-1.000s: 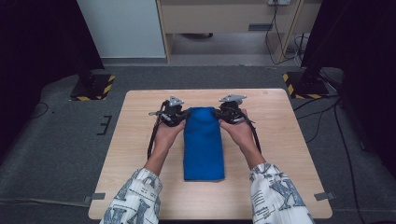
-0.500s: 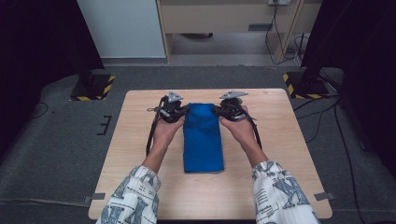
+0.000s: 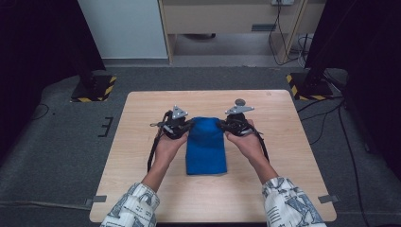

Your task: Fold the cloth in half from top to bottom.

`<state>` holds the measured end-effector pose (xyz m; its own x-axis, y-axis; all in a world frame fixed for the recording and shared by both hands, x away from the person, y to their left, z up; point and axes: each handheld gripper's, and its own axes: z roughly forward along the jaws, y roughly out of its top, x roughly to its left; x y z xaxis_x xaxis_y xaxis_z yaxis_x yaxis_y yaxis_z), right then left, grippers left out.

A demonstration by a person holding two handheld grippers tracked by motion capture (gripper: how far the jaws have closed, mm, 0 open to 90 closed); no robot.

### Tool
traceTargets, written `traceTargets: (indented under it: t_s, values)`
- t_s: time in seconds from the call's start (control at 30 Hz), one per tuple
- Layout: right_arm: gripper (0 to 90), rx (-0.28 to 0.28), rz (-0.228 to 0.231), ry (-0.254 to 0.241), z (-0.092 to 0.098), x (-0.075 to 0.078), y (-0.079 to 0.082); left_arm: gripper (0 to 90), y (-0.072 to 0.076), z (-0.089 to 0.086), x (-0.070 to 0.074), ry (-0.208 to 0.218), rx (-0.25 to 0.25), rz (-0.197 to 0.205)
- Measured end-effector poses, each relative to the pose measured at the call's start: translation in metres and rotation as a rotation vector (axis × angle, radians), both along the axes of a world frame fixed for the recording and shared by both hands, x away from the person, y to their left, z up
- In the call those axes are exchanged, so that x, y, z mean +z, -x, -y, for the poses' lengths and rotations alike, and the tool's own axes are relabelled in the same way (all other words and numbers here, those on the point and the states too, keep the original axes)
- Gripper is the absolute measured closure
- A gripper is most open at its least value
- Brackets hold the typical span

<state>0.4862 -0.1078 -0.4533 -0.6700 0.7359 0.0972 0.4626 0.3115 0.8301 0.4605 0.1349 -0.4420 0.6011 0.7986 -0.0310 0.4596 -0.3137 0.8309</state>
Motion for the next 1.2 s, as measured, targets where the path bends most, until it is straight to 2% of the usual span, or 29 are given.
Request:
traceTargets:
  t_s: [0.23,0.33,0.6,0.87,0.97,1.2]
  values:
    - [84.5,0.016,-0.004,-0.004,0.001,-0.005,0.011,86.4,0.014,-0.001,-0.005,-0.001,-0.008,-0.006]
    - [84.4,0.027,-0.004,-0.003,0.002,-0.008,0.016,86.4,0.021,-0.001,-0.006,0.013,-0.012,-0.003]
    - [84.3,0.036,0.003,-0.003,0.007,-0.006,0.025,86.4,0.035,0.002,-0.009,0.029,-0.026,-0.005]
    - [84.2,0.073,-0.012,0.031,0.008,-0.025,0.036,86.4,0.043,0.002,-0.024,0.024,-0.044,-0.031]
    - [84.2,0.071,-0.022,0.029,0.008,-0.027,0.038,86.4,0.044,0.003,-0.027,0.021,-0.049,-0.035]
    - [83.8,0.082,-0.002,0.008,0.008,-0.015,0.040,86.4,0.048,0.000,-0.020,0.035,-0.050,-0.023]
